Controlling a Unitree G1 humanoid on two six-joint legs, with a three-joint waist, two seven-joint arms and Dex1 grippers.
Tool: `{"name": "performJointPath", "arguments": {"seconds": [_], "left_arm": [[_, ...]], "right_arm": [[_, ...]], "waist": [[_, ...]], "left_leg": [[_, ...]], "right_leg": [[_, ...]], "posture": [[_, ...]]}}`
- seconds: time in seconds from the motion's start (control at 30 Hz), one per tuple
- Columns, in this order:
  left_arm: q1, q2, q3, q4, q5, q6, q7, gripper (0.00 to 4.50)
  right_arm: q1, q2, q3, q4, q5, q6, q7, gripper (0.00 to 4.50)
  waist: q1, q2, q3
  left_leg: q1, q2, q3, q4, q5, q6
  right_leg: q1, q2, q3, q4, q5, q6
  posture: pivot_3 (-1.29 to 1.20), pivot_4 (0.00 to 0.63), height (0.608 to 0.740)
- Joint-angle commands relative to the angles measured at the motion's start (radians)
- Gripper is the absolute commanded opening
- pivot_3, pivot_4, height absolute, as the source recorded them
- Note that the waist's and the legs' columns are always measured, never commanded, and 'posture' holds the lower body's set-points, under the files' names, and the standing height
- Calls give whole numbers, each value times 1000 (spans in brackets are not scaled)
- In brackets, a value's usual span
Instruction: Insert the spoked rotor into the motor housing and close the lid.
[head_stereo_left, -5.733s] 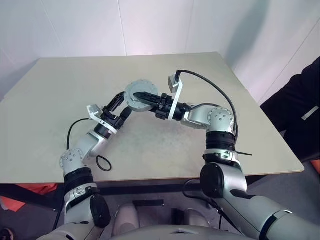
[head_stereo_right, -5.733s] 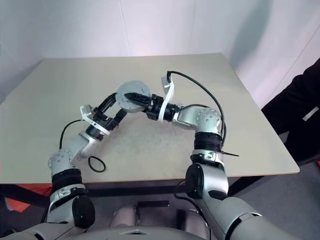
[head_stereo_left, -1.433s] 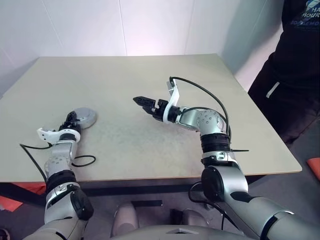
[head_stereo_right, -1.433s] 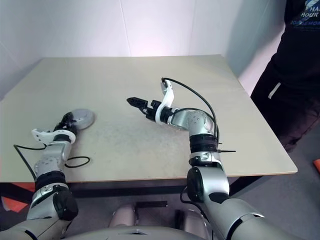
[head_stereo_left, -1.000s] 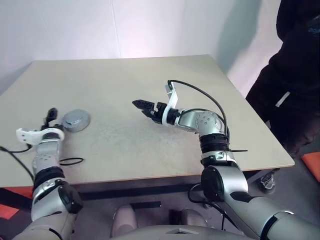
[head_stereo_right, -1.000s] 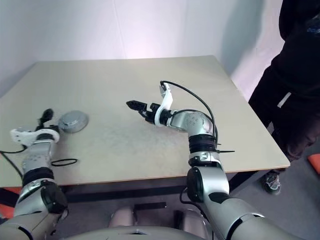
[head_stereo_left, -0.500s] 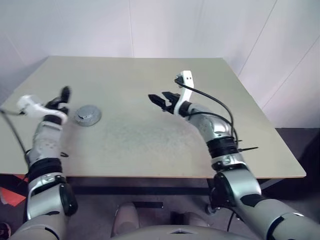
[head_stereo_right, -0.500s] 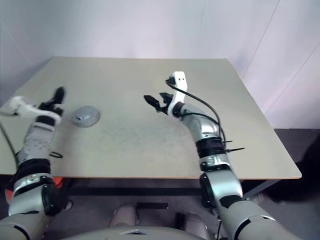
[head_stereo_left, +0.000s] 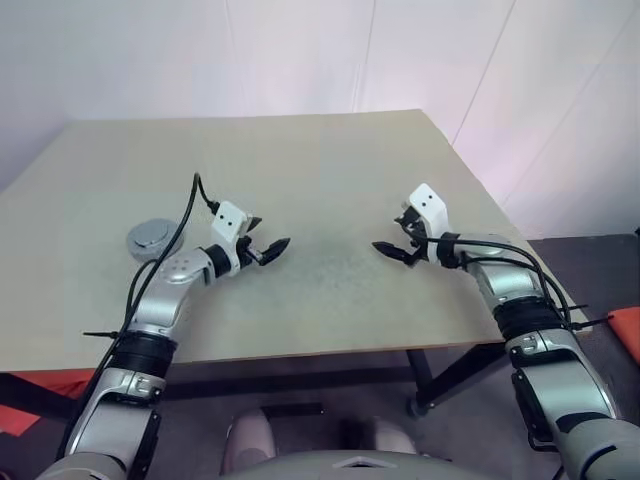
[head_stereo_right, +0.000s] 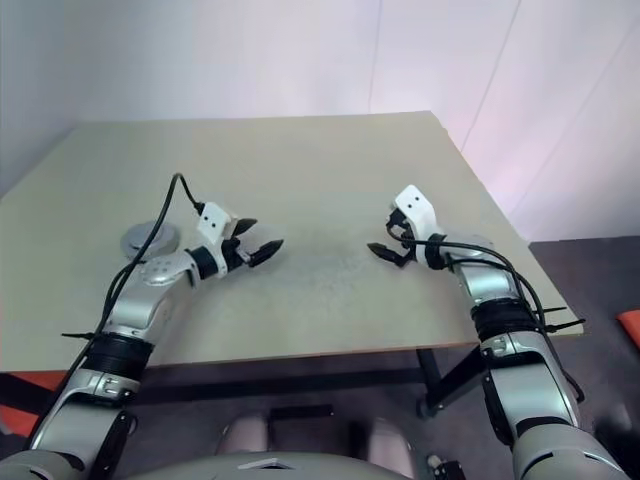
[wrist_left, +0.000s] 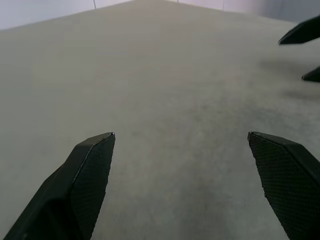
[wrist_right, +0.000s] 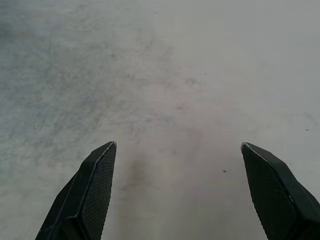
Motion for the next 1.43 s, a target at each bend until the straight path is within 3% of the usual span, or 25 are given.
{"name": "performJointPath", "arguments": {"seconds": [0.03, 0.33, 1.43], "left_arm": [[-9, 2, 25, 1, 16, -27, -13, 4491], [-17, -13, 41, 2, 36, -24, -17, 4491], [-73, -49, 97, 77, 75, -68, 12, 4491]], "right_arm": [[-40, 6, -43, 2, -3, -44, -35, 4500], [-78, 79, -68, 56, -5, -82, -100, 4500], [-161, 134, -88, 163, -15, -138, -148, 4500]], "waist": [[0, 0, 0], [-1, 0, 0], [-2, 1, 0]], "left_leg": [[1, 0, 0, 1, 0, 1], [1, 0, 0, 3, -1, 3], [0, -1, 0, 3, -2, 5]], "right_leg": [[0, 0, 0, 0, 0, -1], [0, -1, 0, 2, 2, -3], [-2, -1, 1, 2, 2, -4]], "posture": [[0, 0, 740], [0, 0, 740], [0, 0, 740]]}}
